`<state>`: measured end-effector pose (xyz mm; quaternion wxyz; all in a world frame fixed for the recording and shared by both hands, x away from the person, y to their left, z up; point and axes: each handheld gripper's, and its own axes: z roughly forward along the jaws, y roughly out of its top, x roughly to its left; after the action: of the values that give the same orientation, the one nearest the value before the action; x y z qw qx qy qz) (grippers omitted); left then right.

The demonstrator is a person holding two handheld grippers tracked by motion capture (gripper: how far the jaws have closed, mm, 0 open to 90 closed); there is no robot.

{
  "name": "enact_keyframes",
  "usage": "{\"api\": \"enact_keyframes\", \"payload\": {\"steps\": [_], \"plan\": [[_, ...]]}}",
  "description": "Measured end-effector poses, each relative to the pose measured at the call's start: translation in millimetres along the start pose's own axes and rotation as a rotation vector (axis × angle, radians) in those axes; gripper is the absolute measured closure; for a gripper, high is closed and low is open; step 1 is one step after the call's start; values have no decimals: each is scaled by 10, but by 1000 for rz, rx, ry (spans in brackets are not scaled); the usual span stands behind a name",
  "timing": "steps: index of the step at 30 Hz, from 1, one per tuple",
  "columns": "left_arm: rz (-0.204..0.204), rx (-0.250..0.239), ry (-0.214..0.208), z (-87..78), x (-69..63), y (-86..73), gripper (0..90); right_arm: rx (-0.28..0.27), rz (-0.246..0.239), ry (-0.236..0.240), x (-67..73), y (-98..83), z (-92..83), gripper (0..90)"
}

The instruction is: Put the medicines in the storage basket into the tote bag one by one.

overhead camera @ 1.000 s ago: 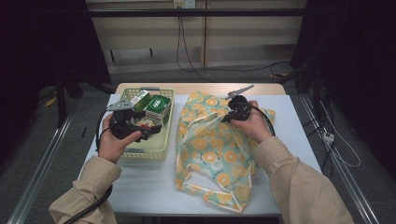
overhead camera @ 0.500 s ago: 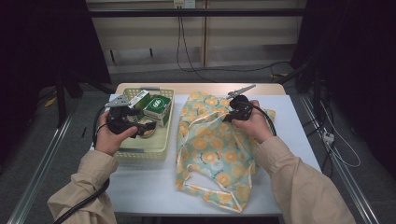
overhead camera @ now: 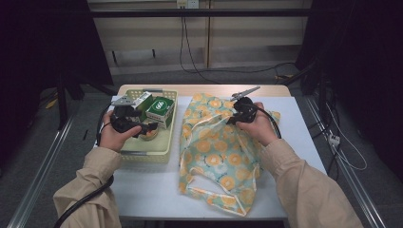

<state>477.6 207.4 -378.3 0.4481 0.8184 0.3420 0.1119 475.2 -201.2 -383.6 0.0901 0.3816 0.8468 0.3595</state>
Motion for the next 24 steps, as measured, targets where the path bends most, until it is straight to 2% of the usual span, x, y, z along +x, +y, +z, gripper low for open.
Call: {"api": "enact_keyframes", "payload": {"steps": [6,8,9,12,14,16,18,20,21,22,24], "plan": [[2,36,19,148,62,-26,61,-3,-1,3,5,3,-2,889],[-1,56,34,212,74,-47,64,-2,2,4,4,1,-7,889],[17,68,40,234,85,-59,63,-3,1,4,2,0,-10,889],[8,104,48,313,122,-111,63,-4,2,4,2,1,-19,889],[48,118,79,339,141,-138,56,-4,0,8,4,0,-20,889],[63,125,99,351,169,-144,53,-3,-3,9,7,2,-21,889],[2,117,110,371,182,-161,70,-5,-6,11,11,2,-21,889],[8,109,85,357,196,-173,73,-7,-7,13,15,-1,-20,889],[-2,93,85,368,191,-188,74,-7,-6,14,17,-4,-19,889],[-13,104,77,379,192,-201,75,-5,-7,14,18,-7,-18,889],[-1,156,101,411,200,-218,75,-4,-5,14,12,-15,-14,889]]}}
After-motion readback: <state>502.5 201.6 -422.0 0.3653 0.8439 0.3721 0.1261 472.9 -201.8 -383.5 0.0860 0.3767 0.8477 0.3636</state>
